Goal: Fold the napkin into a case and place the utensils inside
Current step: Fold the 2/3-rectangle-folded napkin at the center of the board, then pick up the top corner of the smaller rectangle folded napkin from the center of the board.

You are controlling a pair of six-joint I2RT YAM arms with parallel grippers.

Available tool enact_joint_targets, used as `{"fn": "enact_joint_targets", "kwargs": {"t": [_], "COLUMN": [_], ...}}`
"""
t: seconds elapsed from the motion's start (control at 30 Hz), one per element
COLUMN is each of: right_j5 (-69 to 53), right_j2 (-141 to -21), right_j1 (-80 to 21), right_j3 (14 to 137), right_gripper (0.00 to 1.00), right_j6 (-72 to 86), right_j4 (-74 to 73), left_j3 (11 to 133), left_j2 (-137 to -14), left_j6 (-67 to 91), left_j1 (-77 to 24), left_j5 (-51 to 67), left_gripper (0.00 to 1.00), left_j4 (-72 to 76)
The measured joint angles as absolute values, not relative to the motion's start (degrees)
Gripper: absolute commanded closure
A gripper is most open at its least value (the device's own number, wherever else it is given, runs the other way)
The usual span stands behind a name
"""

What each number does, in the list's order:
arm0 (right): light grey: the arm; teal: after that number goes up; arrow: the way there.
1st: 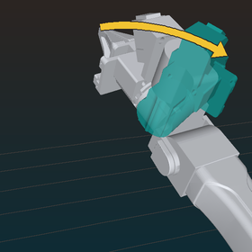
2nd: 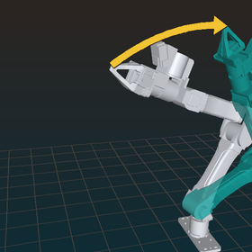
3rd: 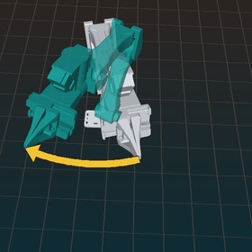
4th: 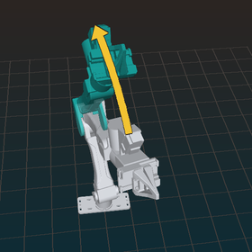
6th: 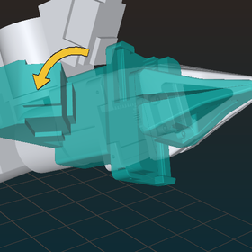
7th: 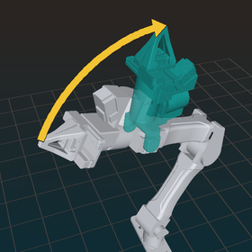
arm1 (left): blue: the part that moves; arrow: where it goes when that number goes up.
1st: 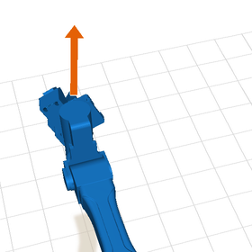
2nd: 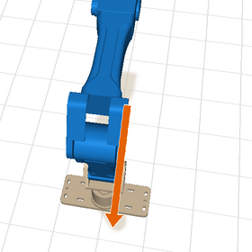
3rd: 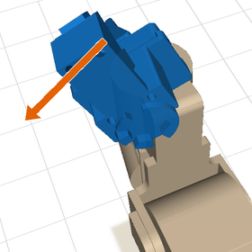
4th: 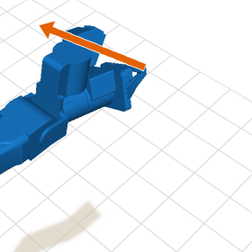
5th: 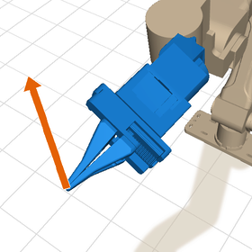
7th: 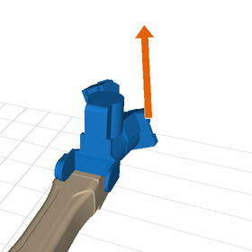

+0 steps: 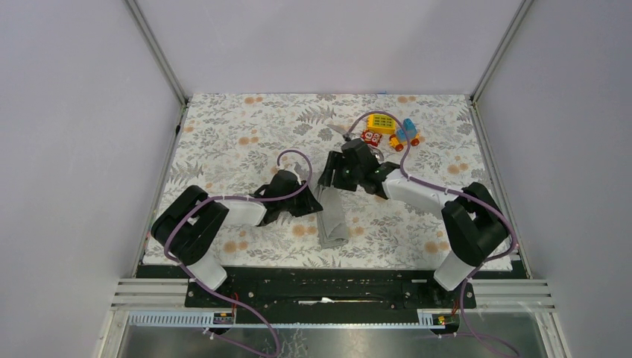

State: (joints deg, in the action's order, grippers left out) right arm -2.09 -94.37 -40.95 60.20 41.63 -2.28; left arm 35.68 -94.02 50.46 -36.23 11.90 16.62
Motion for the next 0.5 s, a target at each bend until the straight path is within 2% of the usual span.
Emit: {"fn": "enact_joint_targets", "kwargs": {"t": [0.2, 0.5], "right_j5": [-8.8, -14.2], "right_j2": [-97.4, -103.0], "right_j1": [-35.5, -34.7], "right_j3": [60.2, 62.9], "right_gripper": [0.32, 0.33], "right_j6": [36.9, 34.7], "right_j4": [-2.1, 0.7], "left_j3": [35.5, 35.5], "left_j2": [-94.0, -93.9], "left_j6": [50.5, 50.4], "left_j1": [-36.2, -36.2], "left_j5": [11.9, 11.7], "left_gripper": [0.72, 0.73], "left_j4": [16.9, 16.8]}}
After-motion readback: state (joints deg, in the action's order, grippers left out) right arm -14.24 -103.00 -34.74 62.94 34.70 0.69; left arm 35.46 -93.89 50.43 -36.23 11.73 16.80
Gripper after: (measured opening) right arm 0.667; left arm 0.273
